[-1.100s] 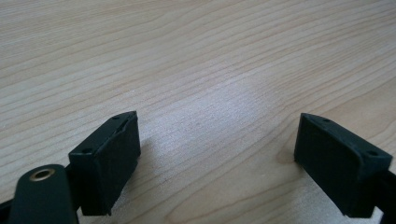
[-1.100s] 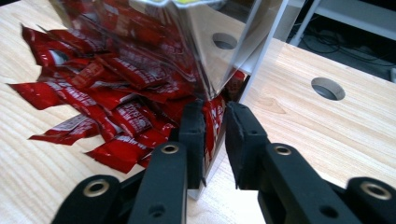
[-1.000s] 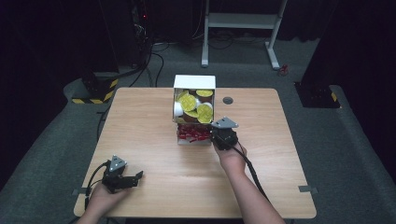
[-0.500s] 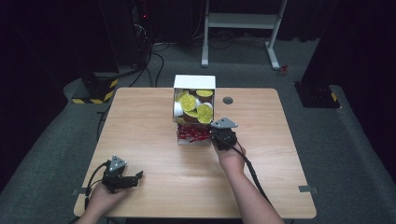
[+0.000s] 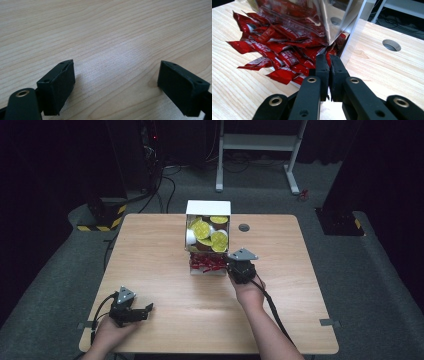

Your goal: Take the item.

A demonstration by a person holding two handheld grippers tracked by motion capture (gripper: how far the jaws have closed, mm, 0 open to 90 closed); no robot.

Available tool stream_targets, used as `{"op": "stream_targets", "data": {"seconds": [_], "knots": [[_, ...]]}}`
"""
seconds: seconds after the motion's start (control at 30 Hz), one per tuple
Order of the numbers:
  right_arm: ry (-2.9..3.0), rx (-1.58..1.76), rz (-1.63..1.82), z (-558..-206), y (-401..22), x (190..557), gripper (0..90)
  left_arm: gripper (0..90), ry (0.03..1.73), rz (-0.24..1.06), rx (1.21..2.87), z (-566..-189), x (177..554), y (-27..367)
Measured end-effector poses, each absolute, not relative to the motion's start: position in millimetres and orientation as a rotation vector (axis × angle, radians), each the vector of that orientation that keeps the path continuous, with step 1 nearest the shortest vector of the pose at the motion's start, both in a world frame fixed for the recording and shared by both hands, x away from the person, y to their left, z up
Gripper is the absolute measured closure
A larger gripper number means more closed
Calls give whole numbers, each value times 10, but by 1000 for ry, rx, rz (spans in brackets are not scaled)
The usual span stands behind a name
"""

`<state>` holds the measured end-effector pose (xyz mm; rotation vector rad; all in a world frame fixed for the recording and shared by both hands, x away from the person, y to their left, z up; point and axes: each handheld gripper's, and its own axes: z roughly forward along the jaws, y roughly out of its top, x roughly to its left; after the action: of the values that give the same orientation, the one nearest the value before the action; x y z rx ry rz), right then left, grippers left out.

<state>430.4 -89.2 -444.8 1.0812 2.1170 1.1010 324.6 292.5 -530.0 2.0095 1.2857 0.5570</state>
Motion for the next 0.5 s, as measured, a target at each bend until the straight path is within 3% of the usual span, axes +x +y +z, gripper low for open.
{"op": "stream_targets", "data": {"seconds": [0.5], "knots": [[2105,1066,1148,-4405,-970,4108,871,147,1284,559,2012,-5300,3247,2926]]}}
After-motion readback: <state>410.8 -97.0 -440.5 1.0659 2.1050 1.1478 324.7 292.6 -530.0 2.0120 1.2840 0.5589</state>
